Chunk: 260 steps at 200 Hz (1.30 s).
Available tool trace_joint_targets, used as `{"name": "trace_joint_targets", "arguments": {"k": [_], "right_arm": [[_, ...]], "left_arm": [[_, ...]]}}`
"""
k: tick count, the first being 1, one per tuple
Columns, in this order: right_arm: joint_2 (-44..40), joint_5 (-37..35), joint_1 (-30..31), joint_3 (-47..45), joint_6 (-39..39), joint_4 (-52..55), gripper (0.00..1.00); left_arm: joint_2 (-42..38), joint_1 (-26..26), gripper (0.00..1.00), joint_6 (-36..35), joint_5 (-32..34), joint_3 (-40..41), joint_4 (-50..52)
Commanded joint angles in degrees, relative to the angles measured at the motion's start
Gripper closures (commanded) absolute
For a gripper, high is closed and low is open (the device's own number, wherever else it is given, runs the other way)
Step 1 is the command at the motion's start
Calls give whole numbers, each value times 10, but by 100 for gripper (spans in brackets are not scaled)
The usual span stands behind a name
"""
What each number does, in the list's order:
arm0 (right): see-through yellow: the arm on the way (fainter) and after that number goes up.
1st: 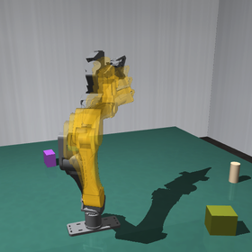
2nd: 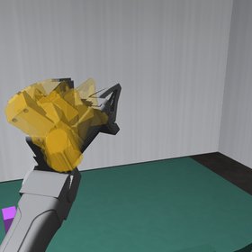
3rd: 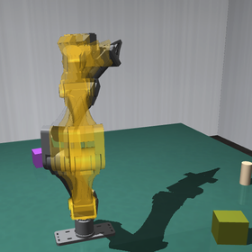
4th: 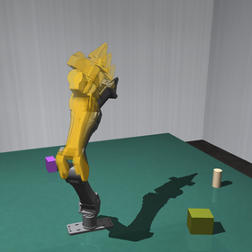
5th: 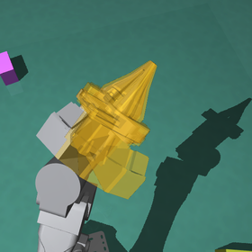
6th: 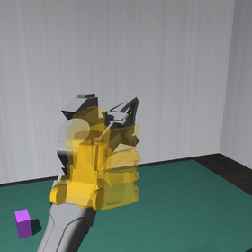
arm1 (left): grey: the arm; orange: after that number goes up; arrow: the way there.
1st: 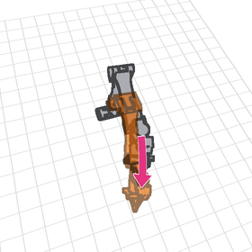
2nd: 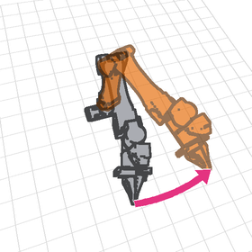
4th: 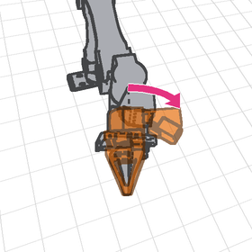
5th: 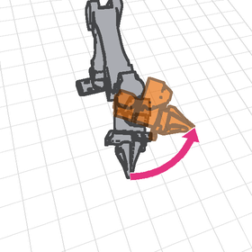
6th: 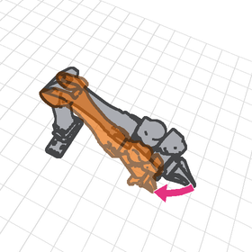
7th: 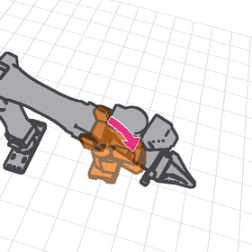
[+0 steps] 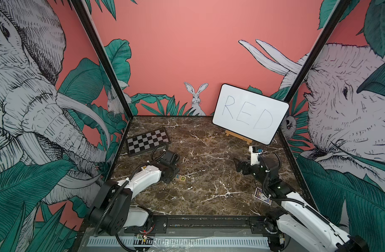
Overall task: Assemble the uppercase word "red" with letter blocks
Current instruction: Pick up the letter block from the center of the board.
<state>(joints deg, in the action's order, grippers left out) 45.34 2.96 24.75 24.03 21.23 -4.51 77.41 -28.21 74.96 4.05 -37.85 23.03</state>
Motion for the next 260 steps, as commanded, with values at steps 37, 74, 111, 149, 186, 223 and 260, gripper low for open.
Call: {"name": "trace_joint_targets", "arguments": {"k": [37,74,111,149,186,223,260], "right_arm": [[-1,-8,3,0,5,-22,8],[-3,-8,3,0,6,-22,9],[-1,-9,2,0,6,-21,9],[-2,-9,2,1,6,-20,9],[-3,-9,2,1,5,-20,9],[-3,-8,3,2,5,-18,9],[-4,-9,3,3,4,-17,9]], "left_arm": [[16,-5,49,-14,32,-24,26],[26,-4,50,-14,39,-28,26],[44,-4,50,-25,32,-42,31],[47,-4,55,-25,33,-43,29],[46,-4,55,-22,32,-40,30],[49,-4,52,-18,29,-40,28],[51,-4,53,-17,27,-39,28]]}}
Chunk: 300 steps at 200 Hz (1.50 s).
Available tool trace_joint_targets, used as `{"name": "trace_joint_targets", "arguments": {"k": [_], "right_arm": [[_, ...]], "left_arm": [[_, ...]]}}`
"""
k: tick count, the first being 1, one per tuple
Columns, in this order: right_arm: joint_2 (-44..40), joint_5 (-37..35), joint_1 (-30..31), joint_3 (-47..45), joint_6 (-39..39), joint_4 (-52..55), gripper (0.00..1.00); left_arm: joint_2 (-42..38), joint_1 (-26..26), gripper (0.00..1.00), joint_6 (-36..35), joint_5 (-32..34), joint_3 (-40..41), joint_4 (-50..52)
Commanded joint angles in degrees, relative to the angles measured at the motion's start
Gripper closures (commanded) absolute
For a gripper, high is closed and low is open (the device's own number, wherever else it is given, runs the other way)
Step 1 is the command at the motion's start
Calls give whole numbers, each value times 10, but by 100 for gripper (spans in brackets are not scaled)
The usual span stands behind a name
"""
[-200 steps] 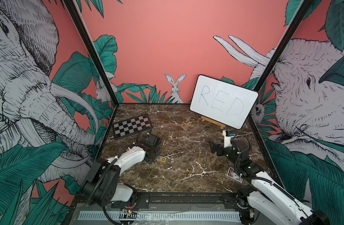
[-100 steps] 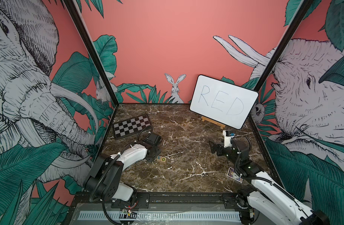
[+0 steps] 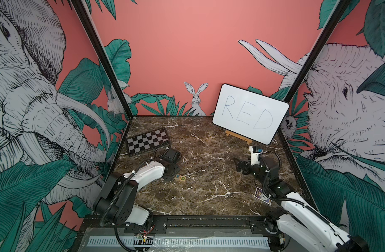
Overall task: Assemble the uppercase word "red" with letter blocks
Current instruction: Pick up the letter block from the center of the board.
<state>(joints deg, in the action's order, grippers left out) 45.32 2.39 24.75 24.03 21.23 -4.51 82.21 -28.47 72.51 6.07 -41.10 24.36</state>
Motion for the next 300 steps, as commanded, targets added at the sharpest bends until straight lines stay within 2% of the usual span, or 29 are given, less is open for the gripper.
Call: {"name": "trace_joint_targets", "arguments": {"k": [1,79,100,165,212,248,271,277,300], "right_arm": [[-4,-3,2,3,4,-17,9],[-4,-4,3,2,4,-16,9],[-3,-5,3,3,4,-16,9],[-2,-6,2,4,3,-15,9],[-5,-15,2,2,3,-13,9],[-12,-49,3,6,4,6,10],[-29,-94,3,2,6,20,10],[-33,-101,3,-1,6,19,10],[-50,-119,2,-12,6,15,9]], "left_arm": [[3,-2,53,8,7,-7,14],[13,-2,56,13,-1,-3,7],[5,-2,61,12,3,-1,4],[-47,-2,67,19,26,10,22],[-127,-7,66,-10,56,-18,97],[-134,-68,68,-6,100,-71,107],[-78,-113,68,10,103,-123,84],[-55,-140,68,13,107,-139,73],[39,-179,68,26,99,-218,55]]}}
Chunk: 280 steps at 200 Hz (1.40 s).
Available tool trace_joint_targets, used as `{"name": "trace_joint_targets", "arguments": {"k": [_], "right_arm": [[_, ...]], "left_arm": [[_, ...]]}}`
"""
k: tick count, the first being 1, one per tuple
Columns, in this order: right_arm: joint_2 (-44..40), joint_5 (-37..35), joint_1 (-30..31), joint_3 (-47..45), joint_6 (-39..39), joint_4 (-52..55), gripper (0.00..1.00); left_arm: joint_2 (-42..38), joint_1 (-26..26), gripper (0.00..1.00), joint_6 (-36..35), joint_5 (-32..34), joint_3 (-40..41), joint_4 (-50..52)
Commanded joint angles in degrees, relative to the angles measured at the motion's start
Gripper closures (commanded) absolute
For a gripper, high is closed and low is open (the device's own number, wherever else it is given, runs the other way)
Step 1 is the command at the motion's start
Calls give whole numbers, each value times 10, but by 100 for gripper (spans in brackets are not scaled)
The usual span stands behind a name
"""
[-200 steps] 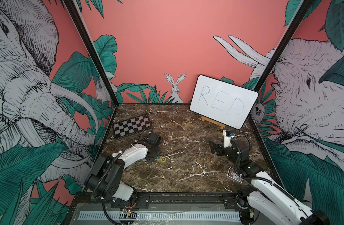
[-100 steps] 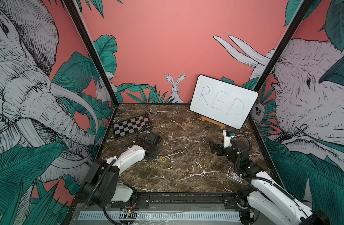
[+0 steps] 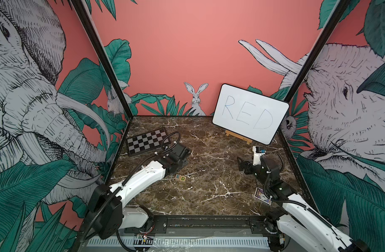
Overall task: Assemble the uppercase word "red" with letter blocks
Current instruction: Pick up the letter block from the center of the board, then place the letter block at the center of the board.
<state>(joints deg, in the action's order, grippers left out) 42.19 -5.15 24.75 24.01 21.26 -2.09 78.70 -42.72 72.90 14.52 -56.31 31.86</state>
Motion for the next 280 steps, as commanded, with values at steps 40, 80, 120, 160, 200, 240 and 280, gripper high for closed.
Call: {"name": "trace_joint_targets", "arguments": {"k": [40,80,120,160,200,240,280], "right_arm": [[-29,-65,3,-20,8,-9,9],[-33,-78,2,-18,9,-3,9],[-51,-94,3,-25,10,0,9],[-53,-94,3,-25,11,0,9],[-49,-89,3,-24,12,-2,9],[-49,-86,3,-23,12,-2,9],[-49,-86,3,-23,12,-1,9]], "left_arm": [[238,-65,69,34,-8,-214,-22],[361,-76,70,66,-6,-322,-18],[448,-78,70,98,-4,-402,-12],[487,-80,69,124,-1,-439,-19],[506,-80,66,138,3,-458,-1],[512,-81,64,171,19,-451,7],[517,-81,61,190,32,-454,10]]}}
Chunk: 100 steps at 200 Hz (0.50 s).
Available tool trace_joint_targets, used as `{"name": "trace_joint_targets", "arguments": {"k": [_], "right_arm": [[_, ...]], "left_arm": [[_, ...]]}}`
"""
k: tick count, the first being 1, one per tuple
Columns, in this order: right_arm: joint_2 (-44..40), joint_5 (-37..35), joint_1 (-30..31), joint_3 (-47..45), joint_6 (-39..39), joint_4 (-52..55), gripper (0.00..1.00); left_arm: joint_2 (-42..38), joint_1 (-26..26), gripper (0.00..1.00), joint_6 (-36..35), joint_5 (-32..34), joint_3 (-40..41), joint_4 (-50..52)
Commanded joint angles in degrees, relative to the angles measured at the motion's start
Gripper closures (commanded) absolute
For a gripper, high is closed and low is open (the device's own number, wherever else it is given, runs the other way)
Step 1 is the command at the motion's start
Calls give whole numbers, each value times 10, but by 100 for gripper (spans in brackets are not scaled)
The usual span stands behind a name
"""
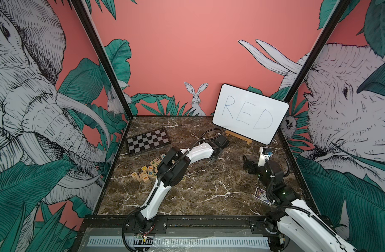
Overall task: Assemble the uppercase word "red" with letter blocks
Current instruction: Place the letter block at the center of the board.
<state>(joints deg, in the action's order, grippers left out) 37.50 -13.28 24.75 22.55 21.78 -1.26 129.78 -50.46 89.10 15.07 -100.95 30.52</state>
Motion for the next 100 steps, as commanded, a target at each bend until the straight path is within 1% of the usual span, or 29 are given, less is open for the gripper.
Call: {"name": "trace_joint_targets", "arguments": {"k": [1,35,100], "right_arm": [[-2,-4,3,-8,6,-10,9],[-2,-4,3,-9,5,-10,8],[-2,-1,2,-9,5,-11,8]], "left_arm": [[7,-3,61,28,28,-7,24],[9,-3,59,38,33,-9,35],[7,-3,55,34,30,-8,28]]}}
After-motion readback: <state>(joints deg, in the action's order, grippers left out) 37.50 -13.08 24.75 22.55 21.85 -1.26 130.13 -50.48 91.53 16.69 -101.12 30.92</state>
